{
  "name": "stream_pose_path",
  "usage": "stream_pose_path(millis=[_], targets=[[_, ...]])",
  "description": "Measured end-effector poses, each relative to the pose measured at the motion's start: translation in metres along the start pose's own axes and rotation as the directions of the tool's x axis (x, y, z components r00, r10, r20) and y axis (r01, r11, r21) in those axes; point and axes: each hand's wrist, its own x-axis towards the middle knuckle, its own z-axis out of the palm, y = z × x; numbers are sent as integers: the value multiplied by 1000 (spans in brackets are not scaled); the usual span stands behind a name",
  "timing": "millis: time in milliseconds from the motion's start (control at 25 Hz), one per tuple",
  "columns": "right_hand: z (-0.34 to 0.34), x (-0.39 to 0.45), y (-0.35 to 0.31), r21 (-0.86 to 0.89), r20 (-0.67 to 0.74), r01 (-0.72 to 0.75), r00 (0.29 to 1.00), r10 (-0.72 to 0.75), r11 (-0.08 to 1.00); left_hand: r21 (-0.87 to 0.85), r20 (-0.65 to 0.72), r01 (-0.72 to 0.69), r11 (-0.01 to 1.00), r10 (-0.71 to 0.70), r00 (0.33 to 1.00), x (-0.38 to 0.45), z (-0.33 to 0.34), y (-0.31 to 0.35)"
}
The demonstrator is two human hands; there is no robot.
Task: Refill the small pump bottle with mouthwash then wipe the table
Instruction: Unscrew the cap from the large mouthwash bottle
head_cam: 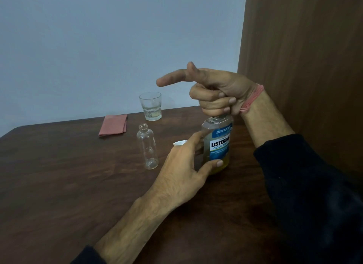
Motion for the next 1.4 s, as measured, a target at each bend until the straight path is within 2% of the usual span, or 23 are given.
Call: stream_pose_path(millis=[120,200,280,480,720,920,1040,1160,1280,1360,1400], targets=[[7,2,1,-30,-51,38,998,-40,999,-86,-65,47,995,-52,997,-2,5,3],[9,5,-3,-49,-121,51,991,-56,998,-130,-137,22,991,-40,990,-3,6,2],[11,5,-8,-24,-149,69,986,-71,997,-188,-155,-16,982,-13,988,-3,6,1],[13,1,-9,72,-50,86,995,-83,994,-397,-7,-26,918,25,1000,-4,8,0],[10,2,2,125,-39,117,993,-113,985,-399,55,-32,916,58,997,-4,3,-7],[4,5,6,197,51,155,985,-168,968,-412,95,-26,911,72,993,-4,1,-8],[4,10,6,308,122,176,967,-222,935,-473,145,-6,881,84,986,-4,1,-9],[5,13,5,311,152,185,959,-241,932,-492,139,-15,870,96,986,-4,3,-9],[7,9,4,261,48,162,982,-180,952,-474,94,-26,880,80,992,-3,3,-10],[10,3,-1,118,-111,120,988,-107,986,-451,40,-34,892,58,998,-3,2,-10],[12,-1,-7,-16,-207,50,977,-52,999,-444,13,-33,896,43,999,-3,2,-9]])
